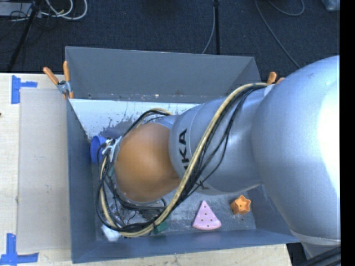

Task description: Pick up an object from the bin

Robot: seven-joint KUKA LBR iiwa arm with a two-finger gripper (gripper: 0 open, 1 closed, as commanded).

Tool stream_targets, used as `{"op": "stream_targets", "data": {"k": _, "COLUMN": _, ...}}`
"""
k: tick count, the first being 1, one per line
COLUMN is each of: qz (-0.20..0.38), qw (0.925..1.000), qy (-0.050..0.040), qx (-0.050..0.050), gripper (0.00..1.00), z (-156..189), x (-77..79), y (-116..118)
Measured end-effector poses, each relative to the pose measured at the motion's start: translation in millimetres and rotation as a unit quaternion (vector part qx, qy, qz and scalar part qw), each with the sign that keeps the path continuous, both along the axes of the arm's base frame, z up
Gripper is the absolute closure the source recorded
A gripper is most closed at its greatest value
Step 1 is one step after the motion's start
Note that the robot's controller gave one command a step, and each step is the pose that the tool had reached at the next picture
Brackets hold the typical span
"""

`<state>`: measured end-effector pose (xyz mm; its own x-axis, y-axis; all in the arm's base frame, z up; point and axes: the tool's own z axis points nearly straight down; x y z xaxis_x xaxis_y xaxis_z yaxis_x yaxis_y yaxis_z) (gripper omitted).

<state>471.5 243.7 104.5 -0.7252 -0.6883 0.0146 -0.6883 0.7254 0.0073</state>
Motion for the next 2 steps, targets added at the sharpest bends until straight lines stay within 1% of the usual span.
{"op": "stream_targets", "data": {"k": 1, "qz": 0.000, "qw": 1.0000, "qy": -0.0033, "qx": 0.002, "gripper": 1.00, "z": 18, "x": 1.9, "y": 1}}
{"op": "stream_targets", "data": {"k": 2, "qz": 0.000, "qw": 1.0000, "qy": -0.0037, "qx": 0.002, "gripper": 1.00, "z": 31, "x": 2.3, "y": 1}}
